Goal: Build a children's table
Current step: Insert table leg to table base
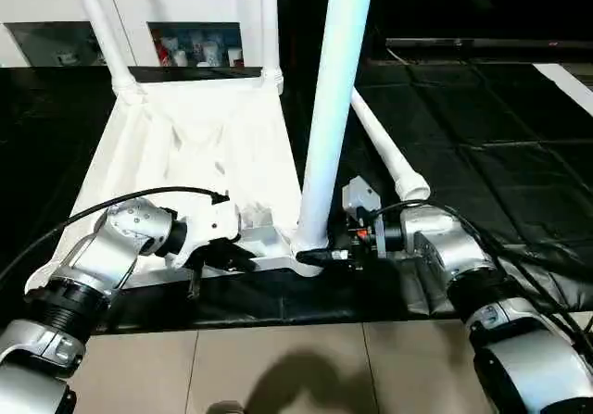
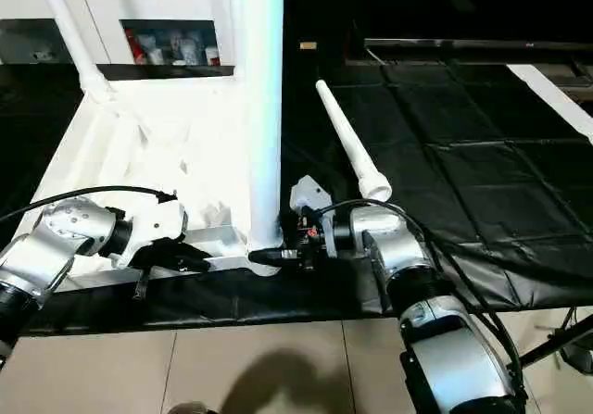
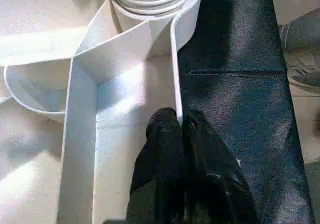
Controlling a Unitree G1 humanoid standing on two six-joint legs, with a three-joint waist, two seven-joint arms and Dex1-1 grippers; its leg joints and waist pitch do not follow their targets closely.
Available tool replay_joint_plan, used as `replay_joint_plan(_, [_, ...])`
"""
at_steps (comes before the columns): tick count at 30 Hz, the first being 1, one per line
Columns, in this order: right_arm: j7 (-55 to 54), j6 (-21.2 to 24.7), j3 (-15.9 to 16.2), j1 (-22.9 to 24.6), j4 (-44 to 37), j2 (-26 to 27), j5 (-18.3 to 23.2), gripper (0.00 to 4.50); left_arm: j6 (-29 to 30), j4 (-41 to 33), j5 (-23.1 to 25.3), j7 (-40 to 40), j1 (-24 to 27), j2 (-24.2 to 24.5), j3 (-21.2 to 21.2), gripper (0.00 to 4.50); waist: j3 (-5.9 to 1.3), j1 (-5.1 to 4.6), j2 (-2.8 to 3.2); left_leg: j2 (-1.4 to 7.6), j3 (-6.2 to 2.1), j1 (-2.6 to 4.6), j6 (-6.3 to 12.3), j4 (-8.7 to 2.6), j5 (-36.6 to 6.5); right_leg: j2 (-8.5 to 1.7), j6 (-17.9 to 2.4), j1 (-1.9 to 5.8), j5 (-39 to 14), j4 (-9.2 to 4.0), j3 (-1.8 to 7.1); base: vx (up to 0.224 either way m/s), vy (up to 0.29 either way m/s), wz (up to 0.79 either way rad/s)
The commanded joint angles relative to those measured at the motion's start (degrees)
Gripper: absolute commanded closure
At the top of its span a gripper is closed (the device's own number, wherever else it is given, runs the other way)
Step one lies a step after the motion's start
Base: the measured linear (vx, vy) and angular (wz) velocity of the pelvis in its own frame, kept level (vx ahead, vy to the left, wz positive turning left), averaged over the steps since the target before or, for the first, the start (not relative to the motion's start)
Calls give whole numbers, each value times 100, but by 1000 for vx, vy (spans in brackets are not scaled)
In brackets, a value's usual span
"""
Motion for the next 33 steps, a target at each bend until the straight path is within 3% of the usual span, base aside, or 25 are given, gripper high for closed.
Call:
replay_joint_plan(1, [86,-68,-44,-90,54,-2,5,143,-132,-62,166,-267,76,-14,-307,450,-508,-48,36,-23,96,-13,241,-358,-786,-295,-1173,358,-1071,-344,337,0,0,0])
replay_joint_plan(6, [100,-80,-43,-71,104,23,-12,173,-145,-10,184,-257,71,-9,-312,450,-514,-49,43,-22,92,-15,236,-354,-797,-292,-1203,361,-1007,-332,336,0,0,0])
replay_joint_plan(11, [93,-114,-55,-41,170,56,-27,178,-121,34,184,-260,68,-24,-291,450,-516,-50,70,-23,90,-8,219,-353,-864,-290,-1228,360,-1003,-335,334,0,0,0])
replay_joint_plan(16, [30,-26,-92,5,188,105,21,178,-79,131,172,-225,14,-90,-258,450,-511,-57,59,-25,91,-10,223,-353,-881,-288,-1225,358,-1044,-340,334,0,0,0])
replay_joint_plan(20, [-479,361,-304,51,205,288,173,178,529,367,8,362,-180,-488,42,450,-489,-58,58,-30,112,42,158,-356,-1081,-285,-1180,320,-1389,-396,350,0,0,0])
replay_joint_plan(22, [-735,487,-413,71,205,372,240,178,788,436,-121,585,-267,-686,190,450,-472,-59,32,-50,105,35,106,-356,-1174,-301,-1054,333,-1765,-434,345,0,0,0])
replay_joint_plan(23, [-1405,550,-541,156,203,538,219,178,948,588,-133,1155,-445,-980,378,450,-462,-81,30,-57,100,9,91,-362,-1183,-305,-932,343,-1994,-464,339,0,0,0])
replay_joint_plan(26, [-2355,725,-654,280,241,862,160,179,1349,848,-185,2099,-723,-1454,708,450,-448,-109,71,-85,92,27,-14,-361,-1249,-293,-751,321,-2324,-512,319,0,0,0])
replay_joint_plan(28, [-2773,827,-728,261,325,1081,187,180,1588,871,-207,2507,-812,-1660,843,450,-451,-138,33,-112,83,25,-15,-357,-1321,-308,-582,334,-2666,-572,283,0,0,0])
replay_joint_plan(29, [-3089,922,-839,157,466,1254,248,180,1758,828,-214,2721,-844,-1775,929,450,-450,-142,88,-119,68,25,-8,-360,-1366,-308,-556,336,-2742,-581,265,0,0,0])
replay_joint_plan(31, [-3855,1111,-1040,-167,835,1618,311,180,2094,670,-262,3062,-889,-2037,1114,450,-452,-240,43,-141,57,-5,11,-358,-1394,-294,-521,349,-2794,-600,233,0,0,0])
replay_joint_plan(32, [-3994,1133,-1048,-245,909,1696,300,180,2138,618,-251,3090,-881,-2075,1115,450,-455,-277,60,-139,46,5,-3,-362,-1406,-297,-518,342,-2819,-602,223,0,0,0])
replay_joint_plan(33, [-4135,1082,-1036,-327,971,1793,250,180,2137,580,-165,3102,-866,-2087,1059,450,-450,-317,41,-150,46,-1,37,-357,-1458,-287,-486,337,-2848,-625,211,0,0,0])
